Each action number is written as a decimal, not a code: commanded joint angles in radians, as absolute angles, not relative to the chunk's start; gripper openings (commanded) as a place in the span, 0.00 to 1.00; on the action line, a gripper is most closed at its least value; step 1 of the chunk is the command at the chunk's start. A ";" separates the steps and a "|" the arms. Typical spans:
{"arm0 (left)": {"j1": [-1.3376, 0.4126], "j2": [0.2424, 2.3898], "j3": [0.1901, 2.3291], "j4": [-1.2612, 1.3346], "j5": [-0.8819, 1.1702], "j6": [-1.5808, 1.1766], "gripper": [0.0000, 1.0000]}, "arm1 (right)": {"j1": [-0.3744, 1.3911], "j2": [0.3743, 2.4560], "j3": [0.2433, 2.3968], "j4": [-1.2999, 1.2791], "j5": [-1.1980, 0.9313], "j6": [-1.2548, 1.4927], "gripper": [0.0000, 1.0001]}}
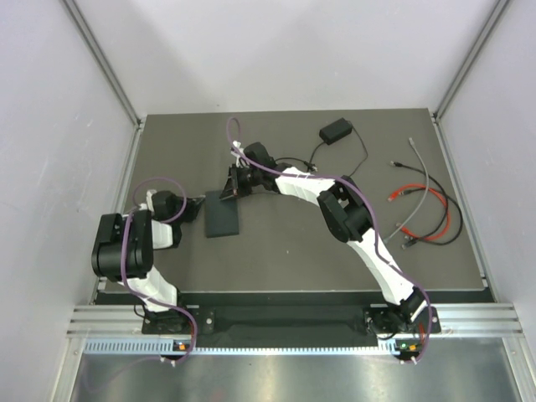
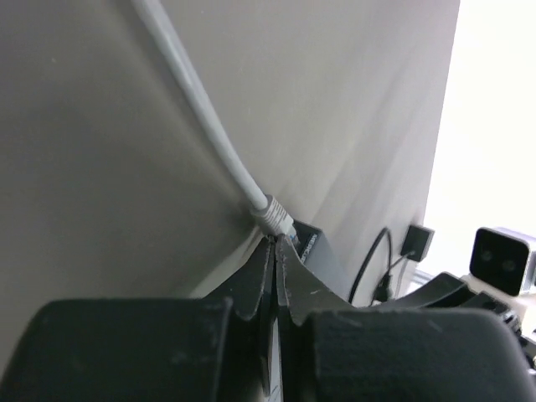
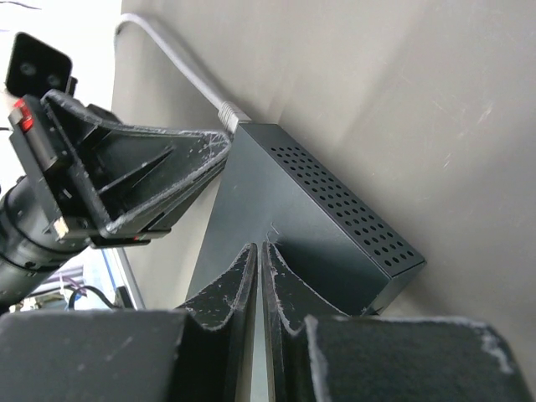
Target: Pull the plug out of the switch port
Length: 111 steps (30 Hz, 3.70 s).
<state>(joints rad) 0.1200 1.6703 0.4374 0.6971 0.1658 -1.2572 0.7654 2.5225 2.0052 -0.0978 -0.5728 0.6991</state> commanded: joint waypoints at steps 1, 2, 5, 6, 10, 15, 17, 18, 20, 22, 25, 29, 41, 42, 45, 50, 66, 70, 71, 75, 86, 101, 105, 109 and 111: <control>0.124 1.651 0.396 0.546 0.040 -1.155 0.00 | 0.784 2.557 2.029 -0.169 -0.506 0.646 0.07; 0.124 1.644 0.388 0.575 0.037 -1.154 0.00 | 0.782 2.557 2.029 -0.176 -0.506 0.638 0.07; 0.124 1.641 0.362 0.621 0.049 -1.160 0.00 | 0.779 2.545 2.028 -0.193 -0.494 0.602 0.07; 0.124 1.650 0.364 0.636 0.057 -1.160 0.00 | 0.782 2.528 2.023 -0.202 -0.488 0.586 0.07; 0.120 1.644 0.342 0.689 0.078 -1.167 0.00 | 0.793 2.487 2.023 -0.241 -0.446 0.529 0.09; 0.112 1.600 0.357 0.644 0.107 -1.141 0.00 | 0.796 2.464 2.025 -0.259 -0.459 0.515 0.11; 0.110 1.574 0.351 0.646 0.107 -1.150 0.00 | 0.804 2.453 2.017 -0.230 -0.480 0.514 0.11; 0.112 1.559 0.347 0.643 0.103 -1.150 0.00 | 0.813 2.442 2.014 -0.227 -0.483 0.512 0.11; 0.112 1.502 0.345 0.609 0.091 -1.144 0.00 | 0.825 2.438 2.028 -0.229 -0.489 0.494 0.12; 0.112 1.448 0.347 0.559 0.051 -1.132 0.02 | 0.834 2.433 2.040 -0.229 -0.503 0.485 0.13; 0.110 1.347 0.359 0.460 0.008 -1.103 0.05 | 0.856 2.431 2.065 -0.224 -0.515 0.463 0.14; 0.113 1.255 0.405 0.355 -0.031 -1.074 0.06 | 0.893 2.459 2.135 -0.227 -0.545 0.446 0.15; 0.121 1.100 0.492 0.035 -0.173 -0.980 0.07 | 0.920 2.595 2.264 -0.298 -0.583 0.480 0.14; 0.123 1.095 0.495 0.026 -0.181 -0.973 0.07 | 0.920 2.597 2.263 -0.298 -0.580 0.482 0.13; 0.124 1.078 0.503 0.005 -0.189 -0.962 0.08 | 0.927 2.612 2.269 -0.308 -0.580 0.486 0.13; 0.124 1.089 0.503 0.005 -0.167 -0.960 0.09 | 0.933 2.645 2.293 -0.345 -0.597 0.485 0.12; 0.124 1.219 0.496 0.093 -0.006 -1.038 0.15 | 0.920 2.405 1.968 -0.508 -0.256 0.365 0.06; 0.120 1.307 0.459 0.233 0.098 -1.089 0.14 | 0.908 2.301 1.809 -0.433 -0.273 0.360 0.06; 0.117 1.324 0.454 0.259 0.116 -1.101 0.15 | 0.905 2.281 1.781 -0.408 -0.282 0.362 0.06; 0.109 1.437 0.427 0.421 0.222 -1.181 0.18 | 0.881 2.206 1.687 -0.278 -0.385 0.402 0.06; -0.032 1.500 0.379 0.617 0.157 -1.242 0.36 | 0.747 2.144 1.686 -0.192 -0.480 0.462 0.10; -0.069 1.792 0.319 1.058 0.112 -1.456 0.38 | 0.687 2.273 1.690 -0.078 -0.515 0.520 0.10; -0.074 1.807 0.270 1.091 0.068 -1.483 0.38 | 0.689 2.278 1.687 -0.089 -0.511 0.511 0.10; -0.084 1.786 0.253 1.072 0.020 -1.485 0.37 | 0.690 2.283 1.690 -0.084 -0.512 0.514 0.10; -0.092 1.772 0.250 1.060 0.009 -1.489 0.36 | 0.692 2.292 1.698 -0.087 -0.512 0.518 0.09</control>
